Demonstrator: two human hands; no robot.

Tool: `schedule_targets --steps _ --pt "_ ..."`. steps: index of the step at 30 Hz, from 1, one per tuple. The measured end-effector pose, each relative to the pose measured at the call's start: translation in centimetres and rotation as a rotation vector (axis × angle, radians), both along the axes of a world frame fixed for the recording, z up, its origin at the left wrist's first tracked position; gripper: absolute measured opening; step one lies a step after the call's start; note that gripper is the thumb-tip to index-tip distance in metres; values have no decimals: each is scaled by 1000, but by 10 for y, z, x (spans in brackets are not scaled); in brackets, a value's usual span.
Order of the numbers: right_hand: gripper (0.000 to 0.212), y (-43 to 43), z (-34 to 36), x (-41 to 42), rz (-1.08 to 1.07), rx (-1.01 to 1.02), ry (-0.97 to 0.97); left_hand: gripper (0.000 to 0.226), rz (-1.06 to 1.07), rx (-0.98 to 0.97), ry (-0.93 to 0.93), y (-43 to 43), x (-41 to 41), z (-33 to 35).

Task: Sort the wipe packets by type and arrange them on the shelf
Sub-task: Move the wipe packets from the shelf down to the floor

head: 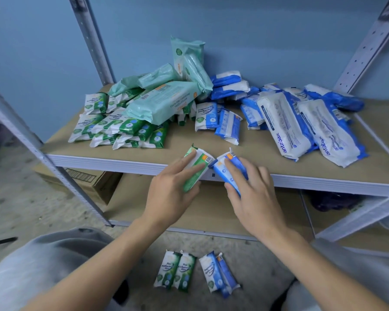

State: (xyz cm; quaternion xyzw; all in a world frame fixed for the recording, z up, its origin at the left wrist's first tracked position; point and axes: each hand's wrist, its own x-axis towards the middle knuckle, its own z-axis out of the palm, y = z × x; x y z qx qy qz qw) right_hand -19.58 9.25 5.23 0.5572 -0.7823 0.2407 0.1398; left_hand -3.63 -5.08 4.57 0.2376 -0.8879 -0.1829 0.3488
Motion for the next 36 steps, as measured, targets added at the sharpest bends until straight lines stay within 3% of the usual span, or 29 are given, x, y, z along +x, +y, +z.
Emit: schedule_targets --steps 5,9,17,21,27,30,33,36 --pt "46 27 -29 29 31 -37 -133 55 -50 -20 75 25 20 -29" --pt "47 44 -80 36 48 62 -214 48 -71 10 0 29 38 -82" --pt "49 61 -211 38 -204 363 -558 53 89 576 -351 48 54 -210" --pt "48 54 -256 36 -278 506 -690 49 127 709 -502 58 40 -257" --pt "49 49 -317 26 -308 644 -730 45 127 840 -618 81 24 -321" --pt "35 65 -348 24 -211 835 -713 45 46 820 -769 91 29 -343" --pt "21 85 -367 28 -160 922 -692 49 10 789 -801 96 33 -346" --pt "33 88 -366 28 -151 947 -705 50 -2 780 -838 93 32 -342"
